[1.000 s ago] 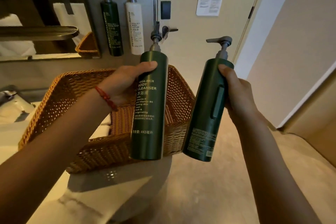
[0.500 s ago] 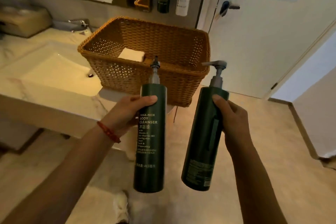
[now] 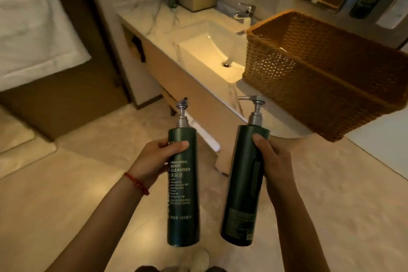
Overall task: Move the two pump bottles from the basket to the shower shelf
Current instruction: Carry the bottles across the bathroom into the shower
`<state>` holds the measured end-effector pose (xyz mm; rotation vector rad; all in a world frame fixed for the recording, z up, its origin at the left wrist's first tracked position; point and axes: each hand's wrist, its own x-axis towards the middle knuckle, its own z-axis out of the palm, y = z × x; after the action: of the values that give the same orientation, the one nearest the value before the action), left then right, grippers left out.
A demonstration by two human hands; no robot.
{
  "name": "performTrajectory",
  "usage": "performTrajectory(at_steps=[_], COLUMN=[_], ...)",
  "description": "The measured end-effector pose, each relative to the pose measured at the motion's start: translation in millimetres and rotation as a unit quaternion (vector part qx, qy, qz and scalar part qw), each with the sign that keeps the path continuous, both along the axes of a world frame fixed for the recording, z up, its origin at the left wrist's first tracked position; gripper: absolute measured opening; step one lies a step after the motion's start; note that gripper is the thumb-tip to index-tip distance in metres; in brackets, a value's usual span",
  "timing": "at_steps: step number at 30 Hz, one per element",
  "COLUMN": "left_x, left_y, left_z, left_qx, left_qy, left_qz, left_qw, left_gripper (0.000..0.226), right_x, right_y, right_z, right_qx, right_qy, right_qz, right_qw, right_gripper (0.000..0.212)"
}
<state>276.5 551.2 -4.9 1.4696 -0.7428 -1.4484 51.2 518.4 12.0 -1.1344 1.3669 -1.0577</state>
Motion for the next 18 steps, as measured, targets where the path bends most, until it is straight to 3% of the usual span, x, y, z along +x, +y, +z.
performTrajectory(at_steps=[4,9,14,18], left_x=[62,140,209,250], left_y=[52,135,220,280], left_z=[-11,-19,-27,-26], left_qx=[0.011,0.018,0.024,0.031], left_qy=[0.002,0.016,0.010,-0.007], left_qz=[0.095,0.194,0.300,0.359], left_qw=[0.995,0.981,0.954,0.933], left_gripper=[0.013,0.034,0.013,0.013], right_x=[68,167,260,324], right_y=[14,52,107,149], right_z=[-6,-16,-22,-25], right_qx=[0.024,0.047,0.061,0.079], right_qy=[0.007,0.009,0.005,0.001], right_qz=[0.092,0.198,0.306,0.384], right_qw=[0.995,0.979,0.950,0.920], right_gripper=[0.028,0.013,0.020,0.022])
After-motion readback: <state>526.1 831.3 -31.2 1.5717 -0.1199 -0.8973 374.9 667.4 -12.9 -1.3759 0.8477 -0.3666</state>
